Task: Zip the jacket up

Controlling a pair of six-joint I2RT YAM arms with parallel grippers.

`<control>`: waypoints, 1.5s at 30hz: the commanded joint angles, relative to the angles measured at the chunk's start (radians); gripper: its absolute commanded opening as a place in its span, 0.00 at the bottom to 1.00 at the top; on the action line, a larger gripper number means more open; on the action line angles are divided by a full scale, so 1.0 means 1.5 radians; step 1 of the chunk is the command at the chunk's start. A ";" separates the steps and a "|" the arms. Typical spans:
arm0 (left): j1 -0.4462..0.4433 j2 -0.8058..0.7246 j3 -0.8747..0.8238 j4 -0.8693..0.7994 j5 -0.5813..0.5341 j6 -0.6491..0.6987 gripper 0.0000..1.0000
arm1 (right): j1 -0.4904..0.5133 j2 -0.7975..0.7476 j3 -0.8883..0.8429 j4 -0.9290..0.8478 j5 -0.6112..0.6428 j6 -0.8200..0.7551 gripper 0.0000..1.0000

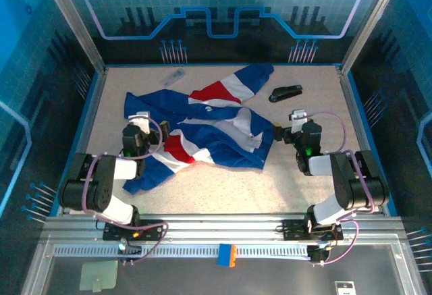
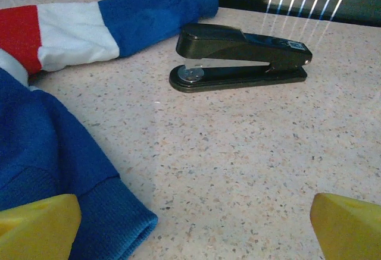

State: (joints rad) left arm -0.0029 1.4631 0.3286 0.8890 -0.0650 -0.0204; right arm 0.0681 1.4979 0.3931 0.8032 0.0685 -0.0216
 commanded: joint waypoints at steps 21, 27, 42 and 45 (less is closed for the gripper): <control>-0.312 -0.222 0.115 -0.557 0.002 -0.379 0.44 | 0.109 0.191 0.592 -0.778 -0.100 0.072 0.66; -0.435 -0.043 0.148 -0.504 -0.054 -0.494 0.39 | 0.119 0.274 0.628 -0.849 -0.124 0.104 0.60; -0.236 -0.269 0.029 -0.691 -0.156 -0.599 0.49 | 0.391 0.259 0.521 -0.788 -0.200 0.220 0.49; -0.159 -0.359 0.008 -0.721 -0.141 -0.560 0.52 | 0.458 0.255 0.527 -0.757 -0.228 0.264 0.51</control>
State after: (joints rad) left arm -0.3031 1.0080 0.3695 -0.0940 -0.2687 -0.8886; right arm 0.6865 1.9068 1.1938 -0.3634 -0.1986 0.2920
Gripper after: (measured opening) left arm 0.517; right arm 0.505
